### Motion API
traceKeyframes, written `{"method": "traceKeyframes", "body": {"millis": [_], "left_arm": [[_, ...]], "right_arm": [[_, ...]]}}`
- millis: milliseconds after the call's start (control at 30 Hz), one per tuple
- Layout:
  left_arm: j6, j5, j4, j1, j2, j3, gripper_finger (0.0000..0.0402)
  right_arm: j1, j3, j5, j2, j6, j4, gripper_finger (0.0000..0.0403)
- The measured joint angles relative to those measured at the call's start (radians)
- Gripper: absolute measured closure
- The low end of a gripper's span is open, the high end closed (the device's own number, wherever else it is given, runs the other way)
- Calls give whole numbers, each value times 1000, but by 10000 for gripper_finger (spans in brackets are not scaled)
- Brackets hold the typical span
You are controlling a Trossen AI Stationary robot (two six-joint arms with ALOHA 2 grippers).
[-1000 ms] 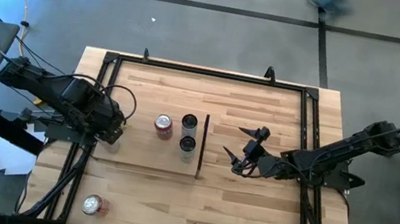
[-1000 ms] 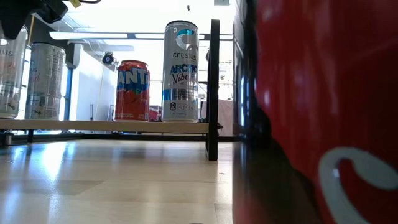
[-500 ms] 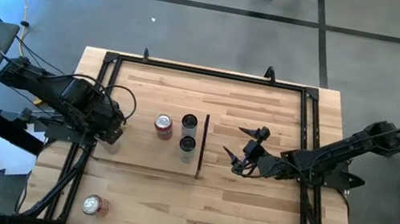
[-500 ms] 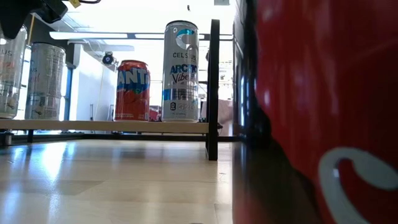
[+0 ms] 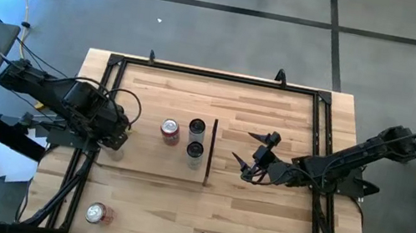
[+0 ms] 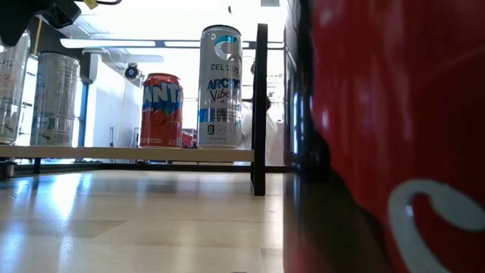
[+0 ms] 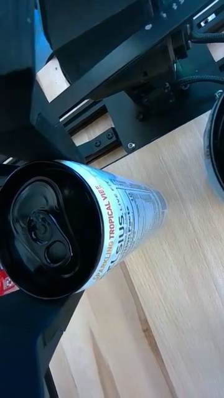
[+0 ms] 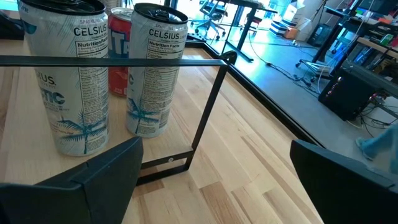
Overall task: Place canned beverage on shelf
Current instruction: Put the white yellow soda can aligned with the other white yellow soda can on the shelf
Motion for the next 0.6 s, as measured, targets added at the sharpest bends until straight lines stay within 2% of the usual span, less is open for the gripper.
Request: {"method": "traceKeyframes", "body": {"millis": [300,467,600], "left_arm": [[0,-18,0,0,0,0,100],[-25,0,-1,0,0,2,95],[-27,2,-2,0,-10,49,95]], "right_arm": [[0,0,0,0,0,0,9],[0,0,0,0,0,0,9],[0,0,0,0,0,0,9]]}}
